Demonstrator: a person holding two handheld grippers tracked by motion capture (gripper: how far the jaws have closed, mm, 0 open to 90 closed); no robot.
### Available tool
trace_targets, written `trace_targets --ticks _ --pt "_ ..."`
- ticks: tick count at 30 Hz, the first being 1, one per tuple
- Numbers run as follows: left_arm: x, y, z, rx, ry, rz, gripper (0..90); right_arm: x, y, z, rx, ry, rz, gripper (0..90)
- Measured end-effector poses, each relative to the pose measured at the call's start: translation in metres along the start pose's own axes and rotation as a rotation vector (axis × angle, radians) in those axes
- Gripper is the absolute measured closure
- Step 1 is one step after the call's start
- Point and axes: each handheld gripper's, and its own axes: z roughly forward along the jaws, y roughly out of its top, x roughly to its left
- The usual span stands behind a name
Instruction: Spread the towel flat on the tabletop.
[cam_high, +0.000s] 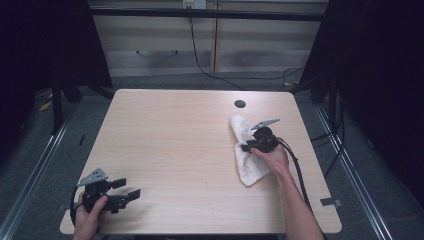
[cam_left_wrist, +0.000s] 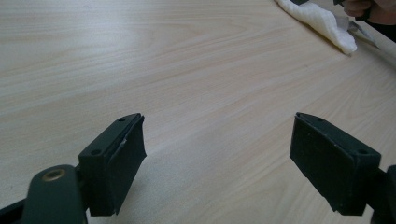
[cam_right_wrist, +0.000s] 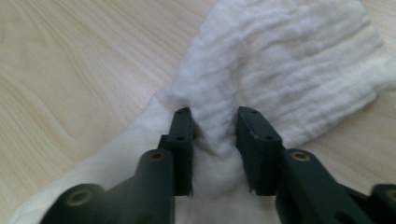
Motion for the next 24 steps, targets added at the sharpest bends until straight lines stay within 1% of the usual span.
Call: trace_targets --ticks 2,3,6,7,8,9,10,12,14,16,20,23,24 --pt "-0.001 0.0 0.0 0.001 0.001 -0.001 17.8 0.0 -0.002 -0.001 0.001 -0.001 0.009 75.8" --pt "0.0 0.0 0.0 0.002 -0.002 0.003 17.8 0.0 -0.003 -0.001 -0.01 0.004 0.016 77.7" --pt "-0.001 0.001 0.001 0.003 -0.005 0.0 17.8 0.0 -0.004 -0.002 -0.015 0.015 0.038 82.6" --pt "-0.001 0.001 0.001 0.002 -0.004 0.002 17.8 0.0 -0.005 -0.002 -0.016 0.016 0.038 83.2" --pt "-0.001 0.001 0.001 0.003 -0.006 0.003 17.8 0.0 -0.006 -0.001 -0.03 0.018 0.039 83.6" --pt "-0.001 0.001 0.002 0.003 -0.005 0.004 17.8 0.0 -0.006 -0.002 -0.028 0.021 0.044 83.9" --pt "-0.001 0.001 0.002 0.002 -0.005 -0.002 17.8 0.001 -0.008 -0.002 -0.032 0.031 0.053 83.9" --pt "0.0 0.002 0.003 0.005 -0.002 -0.002 17.8 0.003 -0.01 -0.003 -0.032 0.053 0.053 84.0" --pt "0.0 0.002 0.004 0.006 -0.001 0.0 17.8 0.007 -0.012 -0.004 -0.035 0.065 0.044 84.0" --pt "-0.001 0.003 0.004 0.01 0.0 0.008 17.9 0.012 -0.013 -0.006 -0.024 0.067 0.037 84.0" --pt "-0.003 0.004 0.006 0.012 -0.008 0.015 17.9 0.021 -0.016 -0.006 -0.036 0.096 0.032 84.2" --pt "-0.002 0.004 0.008 0.015 -0.008 0.013 17.8 0.032 -0.018 -0.006 -0.037 0.118 0.008 84.2" --pt "-0.002 0.005 0.008 0.015 -0.008 0.013 17.9 0.036 -0.018 -0.006 -0.032 0.116 -0.006 84.2"
